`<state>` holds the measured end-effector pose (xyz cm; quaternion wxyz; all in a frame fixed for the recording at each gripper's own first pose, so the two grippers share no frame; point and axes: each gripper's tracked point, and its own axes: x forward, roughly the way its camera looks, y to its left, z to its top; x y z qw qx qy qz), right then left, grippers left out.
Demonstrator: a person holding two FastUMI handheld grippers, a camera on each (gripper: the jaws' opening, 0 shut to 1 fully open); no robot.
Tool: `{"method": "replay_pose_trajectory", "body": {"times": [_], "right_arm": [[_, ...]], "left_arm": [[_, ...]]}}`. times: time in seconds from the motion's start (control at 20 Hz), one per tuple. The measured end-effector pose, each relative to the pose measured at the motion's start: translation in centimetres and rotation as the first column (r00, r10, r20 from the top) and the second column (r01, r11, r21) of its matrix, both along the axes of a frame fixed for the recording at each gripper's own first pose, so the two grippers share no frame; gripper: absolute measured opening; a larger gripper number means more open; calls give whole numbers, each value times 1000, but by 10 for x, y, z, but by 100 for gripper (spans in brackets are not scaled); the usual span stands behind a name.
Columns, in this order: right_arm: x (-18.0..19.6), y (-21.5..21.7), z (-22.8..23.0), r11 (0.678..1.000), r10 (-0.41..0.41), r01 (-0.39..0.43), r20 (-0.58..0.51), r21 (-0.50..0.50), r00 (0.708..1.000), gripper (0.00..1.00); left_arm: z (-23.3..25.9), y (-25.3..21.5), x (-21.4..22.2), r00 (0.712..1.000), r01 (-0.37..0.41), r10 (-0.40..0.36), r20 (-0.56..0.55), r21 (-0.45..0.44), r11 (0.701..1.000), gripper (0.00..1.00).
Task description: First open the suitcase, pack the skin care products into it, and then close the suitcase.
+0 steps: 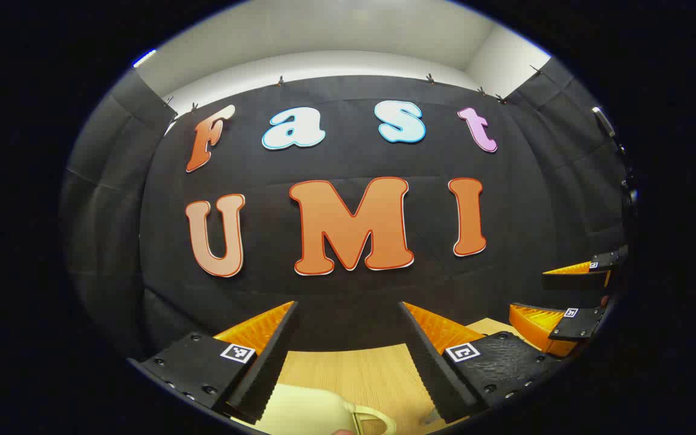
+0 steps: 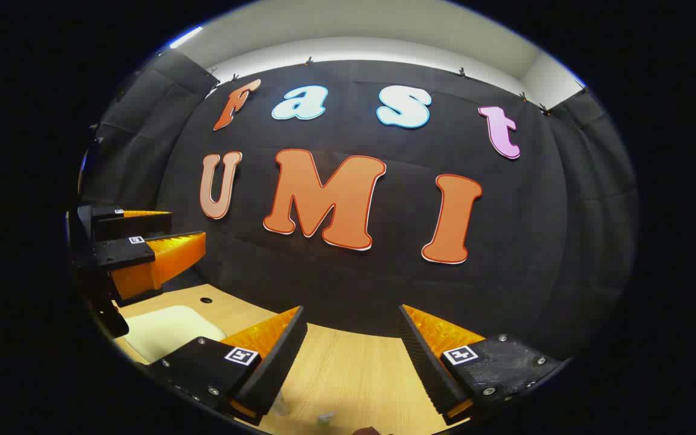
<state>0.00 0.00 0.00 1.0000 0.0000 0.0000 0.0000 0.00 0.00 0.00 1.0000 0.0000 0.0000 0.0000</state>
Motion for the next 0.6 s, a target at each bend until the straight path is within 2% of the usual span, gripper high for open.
{"method": "replay_pose_trajectory", "body": {"times": [0.6], "right_arm": [[0,-4,-3,1000,25,-25,5,8,1000,95]], "left_arm": [[-1,-25,-3,1000,4,-4,0,17,1000,98]]}}
